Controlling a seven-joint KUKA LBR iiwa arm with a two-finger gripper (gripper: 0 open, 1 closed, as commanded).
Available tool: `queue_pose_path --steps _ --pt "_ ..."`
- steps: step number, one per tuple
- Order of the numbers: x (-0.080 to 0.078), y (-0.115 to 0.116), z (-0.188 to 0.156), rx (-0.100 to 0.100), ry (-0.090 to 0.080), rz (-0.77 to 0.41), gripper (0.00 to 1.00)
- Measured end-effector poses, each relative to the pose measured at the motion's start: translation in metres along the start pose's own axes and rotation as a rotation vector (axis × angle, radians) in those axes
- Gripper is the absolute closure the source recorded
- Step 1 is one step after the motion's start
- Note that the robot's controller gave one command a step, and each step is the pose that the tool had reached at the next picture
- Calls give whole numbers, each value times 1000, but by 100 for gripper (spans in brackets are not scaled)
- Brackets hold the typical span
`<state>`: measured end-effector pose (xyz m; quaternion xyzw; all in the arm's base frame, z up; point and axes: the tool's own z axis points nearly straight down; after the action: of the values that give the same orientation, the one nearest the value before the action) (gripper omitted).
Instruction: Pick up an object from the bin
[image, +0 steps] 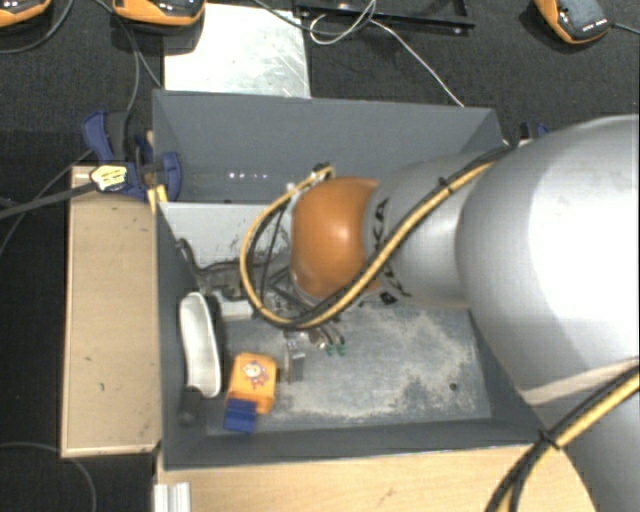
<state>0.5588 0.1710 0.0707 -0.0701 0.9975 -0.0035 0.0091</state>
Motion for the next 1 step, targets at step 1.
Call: queue_pose_path --steps 1 --pt "21 14 -2 2 2 -162 0"
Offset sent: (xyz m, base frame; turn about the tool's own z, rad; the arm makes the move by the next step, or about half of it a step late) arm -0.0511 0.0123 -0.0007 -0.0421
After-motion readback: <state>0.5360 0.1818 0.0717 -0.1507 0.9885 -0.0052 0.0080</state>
